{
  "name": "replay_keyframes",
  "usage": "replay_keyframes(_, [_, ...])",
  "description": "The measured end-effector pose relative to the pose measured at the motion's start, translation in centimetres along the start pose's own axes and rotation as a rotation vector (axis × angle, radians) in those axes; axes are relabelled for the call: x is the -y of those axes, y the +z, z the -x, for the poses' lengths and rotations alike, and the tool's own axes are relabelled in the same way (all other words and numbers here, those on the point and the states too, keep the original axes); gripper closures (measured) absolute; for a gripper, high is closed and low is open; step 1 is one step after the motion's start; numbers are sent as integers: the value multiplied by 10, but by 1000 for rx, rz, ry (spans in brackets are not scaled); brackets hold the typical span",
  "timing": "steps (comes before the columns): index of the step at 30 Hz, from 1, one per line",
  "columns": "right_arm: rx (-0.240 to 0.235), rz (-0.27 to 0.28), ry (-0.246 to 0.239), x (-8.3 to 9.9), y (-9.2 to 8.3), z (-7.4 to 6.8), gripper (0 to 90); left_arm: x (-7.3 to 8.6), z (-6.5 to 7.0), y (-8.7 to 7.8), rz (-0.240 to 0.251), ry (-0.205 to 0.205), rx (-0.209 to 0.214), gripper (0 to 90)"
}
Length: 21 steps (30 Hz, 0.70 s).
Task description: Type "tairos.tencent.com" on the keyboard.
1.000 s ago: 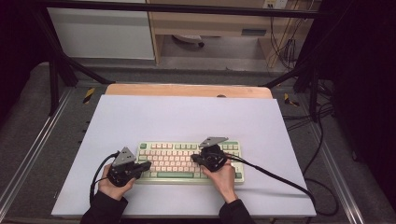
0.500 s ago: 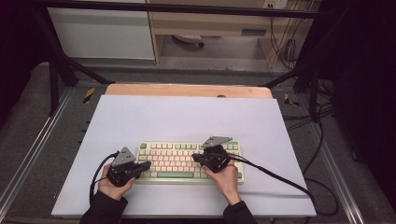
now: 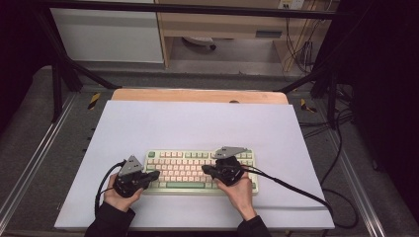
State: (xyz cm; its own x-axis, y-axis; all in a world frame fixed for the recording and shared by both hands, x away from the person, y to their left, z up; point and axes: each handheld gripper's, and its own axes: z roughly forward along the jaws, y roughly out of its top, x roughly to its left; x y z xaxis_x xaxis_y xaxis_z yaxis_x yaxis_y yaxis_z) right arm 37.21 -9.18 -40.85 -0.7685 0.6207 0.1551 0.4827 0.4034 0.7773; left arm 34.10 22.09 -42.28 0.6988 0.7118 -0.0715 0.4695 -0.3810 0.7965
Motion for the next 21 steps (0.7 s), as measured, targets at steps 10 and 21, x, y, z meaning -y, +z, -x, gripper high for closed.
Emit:
replay_keyframes(10, [-32, -14, -7, 3, 9, -8, 900, 0, 0, 0, 4, 0, -2, 896])
replay_keyframes(21, [-52, -33, 6, 11, 22, -11, 900, 0, 0, 0, 6, 0, -4, 896])
